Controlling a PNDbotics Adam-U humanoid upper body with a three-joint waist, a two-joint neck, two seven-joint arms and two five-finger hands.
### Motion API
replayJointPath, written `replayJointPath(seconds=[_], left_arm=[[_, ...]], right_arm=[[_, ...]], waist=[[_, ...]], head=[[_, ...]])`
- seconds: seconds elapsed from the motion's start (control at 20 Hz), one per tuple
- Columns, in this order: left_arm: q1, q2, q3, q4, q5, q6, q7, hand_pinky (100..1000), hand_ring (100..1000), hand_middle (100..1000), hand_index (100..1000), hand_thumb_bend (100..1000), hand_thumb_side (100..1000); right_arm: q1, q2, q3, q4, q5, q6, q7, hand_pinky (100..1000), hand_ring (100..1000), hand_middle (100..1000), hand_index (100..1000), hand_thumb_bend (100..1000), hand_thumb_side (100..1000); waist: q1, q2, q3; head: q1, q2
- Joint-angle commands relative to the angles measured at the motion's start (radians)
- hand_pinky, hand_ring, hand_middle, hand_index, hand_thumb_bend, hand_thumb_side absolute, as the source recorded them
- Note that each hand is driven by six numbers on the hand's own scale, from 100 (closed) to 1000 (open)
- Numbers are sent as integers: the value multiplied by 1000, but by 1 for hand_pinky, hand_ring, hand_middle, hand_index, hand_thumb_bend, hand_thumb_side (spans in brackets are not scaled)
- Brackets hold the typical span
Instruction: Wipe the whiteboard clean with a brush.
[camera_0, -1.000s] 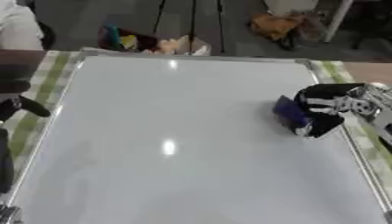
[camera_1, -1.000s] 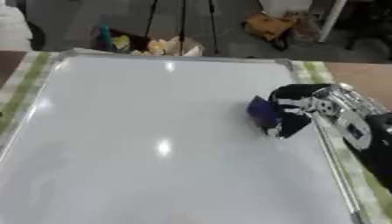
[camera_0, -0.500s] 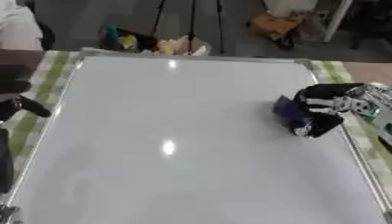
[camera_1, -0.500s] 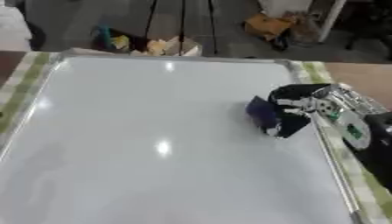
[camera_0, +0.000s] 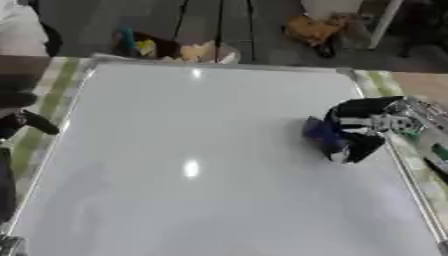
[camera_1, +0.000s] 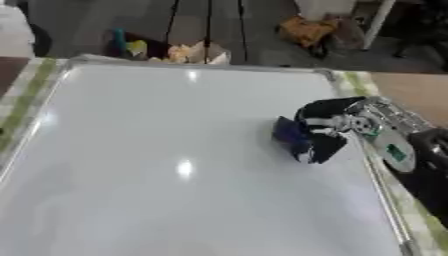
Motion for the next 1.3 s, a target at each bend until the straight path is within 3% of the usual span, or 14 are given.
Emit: replayJointPath(seconds=[0.05,0.5,1.3], left_arm=[[-15,3,-9,-18,7,-2,-5,424,801,682,640,100,919],[-16,3,-10,-18,8,-3,-8,424,802,681,640,100,920],[-15,3,-10,-18,7,-1,-8,423,803,681,639,100,920]], right_arm=[[-19,-21,7,-26,7,0,19,750,792,654,102,100,469],[-19,-20,7,-12,5,12,22,752,815,728,108,100,537],[-16,-25,-22,1,11,44,-1,759,833,750,110,100,587]], waist=[[1,-24,3],[1,-25,4],[6,-26,-3]], head=[[-3,-2],[-5,-7],[-6,-11]])
